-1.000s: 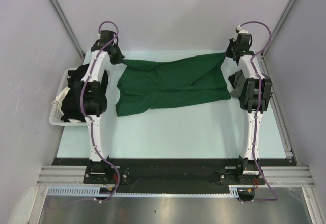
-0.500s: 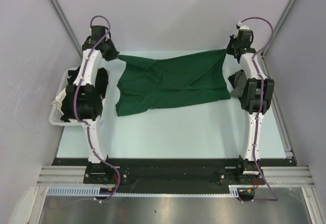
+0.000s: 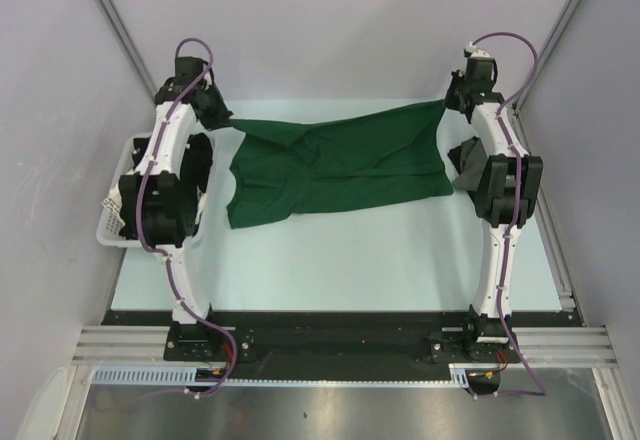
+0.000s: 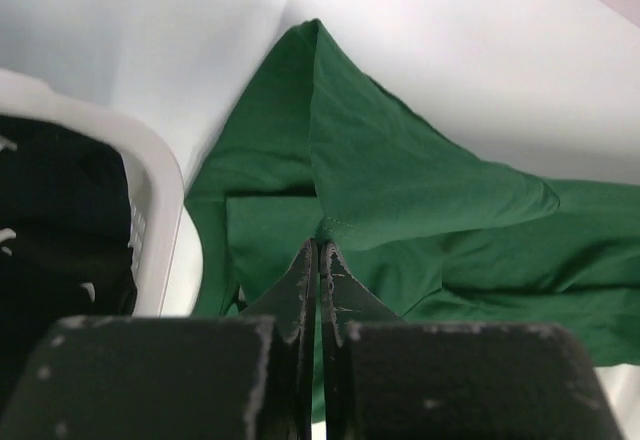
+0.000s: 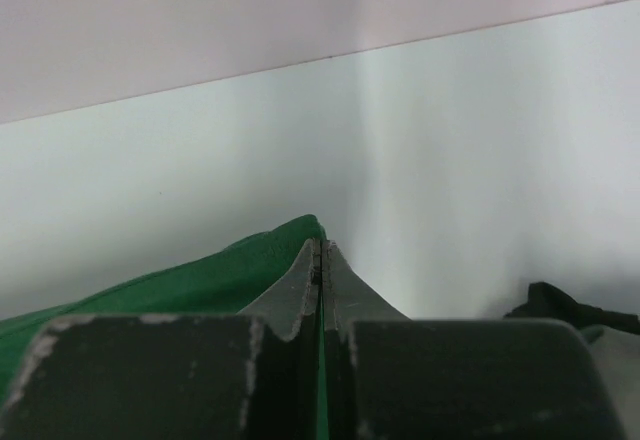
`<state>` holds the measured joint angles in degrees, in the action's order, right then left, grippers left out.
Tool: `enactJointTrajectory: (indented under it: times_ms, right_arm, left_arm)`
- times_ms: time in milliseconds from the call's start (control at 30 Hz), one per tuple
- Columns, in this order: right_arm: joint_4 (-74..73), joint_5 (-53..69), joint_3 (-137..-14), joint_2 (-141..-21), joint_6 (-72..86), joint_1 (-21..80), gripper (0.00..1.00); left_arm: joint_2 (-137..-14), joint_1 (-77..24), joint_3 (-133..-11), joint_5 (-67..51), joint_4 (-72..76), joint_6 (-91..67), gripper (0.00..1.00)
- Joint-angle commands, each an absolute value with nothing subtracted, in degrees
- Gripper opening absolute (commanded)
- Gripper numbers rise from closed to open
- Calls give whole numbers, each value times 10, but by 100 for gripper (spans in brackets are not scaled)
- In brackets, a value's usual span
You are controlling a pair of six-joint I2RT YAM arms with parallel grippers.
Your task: Fold and stack the t-shirts
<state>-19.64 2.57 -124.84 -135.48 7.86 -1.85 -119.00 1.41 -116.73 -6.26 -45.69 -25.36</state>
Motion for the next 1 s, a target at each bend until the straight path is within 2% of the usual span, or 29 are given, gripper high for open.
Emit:
enactJointTrajectory:
  times_ms: [0,400,967]
  right_arm:
    - [-214,-17,-1238,-1291,76,-23,0]
    - [-336,-21,-1220,-1258,134,-25,0]
    - [-476,47,-1214,-1265,171,-21,0]
  left_arm:
    - [-1116,18,-1133,-66,-461,-241,0]
    - [-1044,17,-1026,-66,-475,-228,0]
    - [-978,5,-925,-70,-491,-220,0]
